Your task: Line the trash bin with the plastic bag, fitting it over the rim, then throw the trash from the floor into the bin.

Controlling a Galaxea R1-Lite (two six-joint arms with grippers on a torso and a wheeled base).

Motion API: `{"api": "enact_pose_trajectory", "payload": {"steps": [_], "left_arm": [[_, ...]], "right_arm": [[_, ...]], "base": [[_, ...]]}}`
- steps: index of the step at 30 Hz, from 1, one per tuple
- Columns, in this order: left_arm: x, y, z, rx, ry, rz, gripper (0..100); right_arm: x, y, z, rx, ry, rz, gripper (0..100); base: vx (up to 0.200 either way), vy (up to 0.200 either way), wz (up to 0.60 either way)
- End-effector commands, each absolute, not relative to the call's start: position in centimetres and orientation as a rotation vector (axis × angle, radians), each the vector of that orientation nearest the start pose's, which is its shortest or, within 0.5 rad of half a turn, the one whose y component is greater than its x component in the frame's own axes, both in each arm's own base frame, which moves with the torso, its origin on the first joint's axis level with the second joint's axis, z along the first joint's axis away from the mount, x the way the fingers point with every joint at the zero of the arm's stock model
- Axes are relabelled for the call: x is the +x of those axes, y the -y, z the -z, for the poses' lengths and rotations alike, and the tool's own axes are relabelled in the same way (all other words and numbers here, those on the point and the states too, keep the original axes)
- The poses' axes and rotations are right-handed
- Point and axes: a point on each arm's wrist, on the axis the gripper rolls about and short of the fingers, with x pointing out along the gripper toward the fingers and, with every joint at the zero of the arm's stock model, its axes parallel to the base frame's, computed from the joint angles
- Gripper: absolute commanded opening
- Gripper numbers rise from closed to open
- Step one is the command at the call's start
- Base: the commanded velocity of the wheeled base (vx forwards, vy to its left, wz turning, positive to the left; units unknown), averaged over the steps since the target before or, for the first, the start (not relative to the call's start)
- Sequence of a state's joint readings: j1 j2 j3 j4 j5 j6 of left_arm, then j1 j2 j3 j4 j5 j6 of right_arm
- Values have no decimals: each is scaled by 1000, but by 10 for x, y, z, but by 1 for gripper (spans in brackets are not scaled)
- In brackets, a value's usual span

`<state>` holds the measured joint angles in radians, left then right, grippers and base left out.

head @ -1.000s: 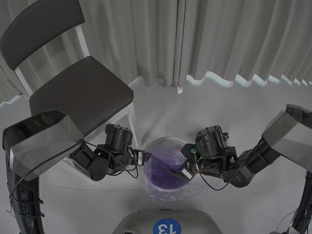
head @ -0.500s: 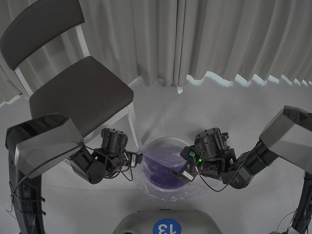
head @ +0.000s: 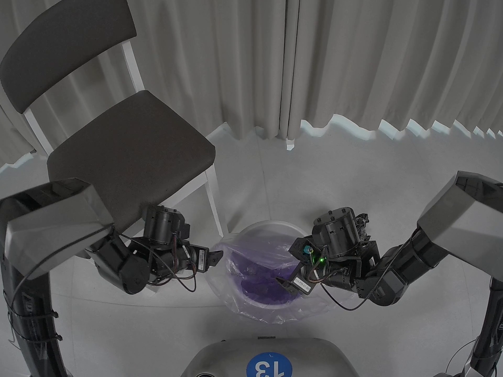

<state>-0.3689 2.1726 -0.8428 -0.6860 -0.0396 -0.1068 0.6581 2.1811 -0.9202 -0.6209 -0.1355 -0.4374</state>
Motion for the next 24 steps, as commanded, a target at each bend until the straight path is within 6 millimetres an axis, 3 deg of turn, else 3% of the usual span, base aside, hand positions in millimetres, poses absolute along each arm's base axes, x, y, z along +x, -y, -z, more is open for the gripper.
{"api": "enact_pose_trajectory", "payload": {"steps": [1, 8, 14, 19, 24], "left_arm": [[333, 114, -58, -41, -641, 335, 100], [316, 112, -64, -13, -635, 342, 100], [315, 111, -63, 40, -627, 343, 100], [310, 113, -64, 43, -630, 354, 100], [308, 116, -67, 45, -620, 366, 100]], "right_arm": [[302, -230, -41, -666, -482, -632, 100], [304, -234, -30, -726, -488, -626, 100], [313, -238, -21, -789, -474, -639, 100], [324, -227, -6, -908, -470, -643, 100], [335, -216, 1, -921, -466, -612, 100]], "base": [[0, 0, 0], [0, 0, 0], [0, 0, 0], [0, 0, 0], [0, 0, 0]]}}
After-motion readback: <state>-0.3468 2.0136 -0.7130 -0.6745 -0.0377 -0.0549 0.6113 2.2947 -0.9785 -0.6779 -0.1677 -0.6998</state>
